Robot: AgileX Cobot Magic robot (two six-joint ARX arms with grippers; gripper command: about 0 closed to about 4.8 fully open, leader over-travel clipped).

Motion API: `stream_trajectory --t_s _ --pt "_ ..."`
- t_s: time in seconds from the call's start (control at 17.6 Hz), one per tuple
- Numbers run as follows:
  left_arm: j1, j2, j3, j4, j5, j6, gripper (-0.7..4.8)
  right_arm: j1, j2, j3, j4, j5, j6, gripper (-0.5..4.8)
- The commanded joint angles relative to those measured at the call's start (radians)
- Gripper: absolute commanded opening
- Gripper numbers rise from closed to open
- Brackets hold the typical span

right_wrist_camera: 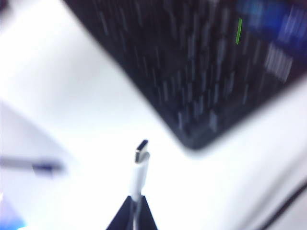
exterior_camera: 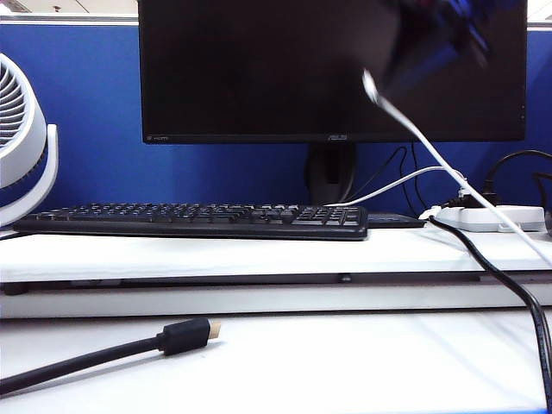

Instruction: Pick up the Type-C charging cable and the charging base, insert one end of the Type-C charger into the corresponding slot on the base, and finally place the plugged-in charger back on the table.

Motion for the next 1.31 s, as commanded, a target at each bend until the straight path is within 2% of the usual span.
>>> stream_trajectory --t_s 0.06,0.34,0.63,0.68,0.85,0.97,1.08,1.2,1.31 --pt "-0.001 -0.007 0.003 0.023 0.007 -0.003 -0.05 0.029 0.069 0.003 -0.11 0.08 -0.012 -0.08" --pt "-0.001 -0.007 0.003 0.023 0.007 -0.003 -0.05 0.042 0.182 0.003 -0.157 0.207 0.008 -0.08" --pt "-0.001 -0.007 0.003 0.023 0.007 -0.003 -0.05 0.042 0.227 0.003 -0.139 0.212 0.013 -0.07" --pt "-0.001 -0.007 0.003 0.023 0.007 -0.003 -0.05 0.042 0.23 0.003 -0.133 0.214 0.016 0.12" --pt "-0.001 -0.007 0.003 0.023 0.007 -0.003 -0.05 0.042 0.231 0.003 -0.11 0.229 0.042 1.22" --pt "-0.001 -0.007 0.003 0.023 0.007 -0.003 -0.05 0.042 0.23 0.003 -0.105 0.229 0.045 1.51" --pt "-0.001 -0.007 0.003 0.023 0.007 -0.004 -0.05 0.042 0.23 0.004 -0.105 0.228 0.074 1.51" --pt "-0.001 -0.007 0.003 0.021 0.007 -0.004 -0.05 0.042 0.23 0.018 -0.113 0.232 0.298 1.49" --pt "-0.001 -0.006 0.003 0.019 0.007 -0.004 -0.05 0.042 0.23 0.034 -0.127 0.228 0.427 1.49"
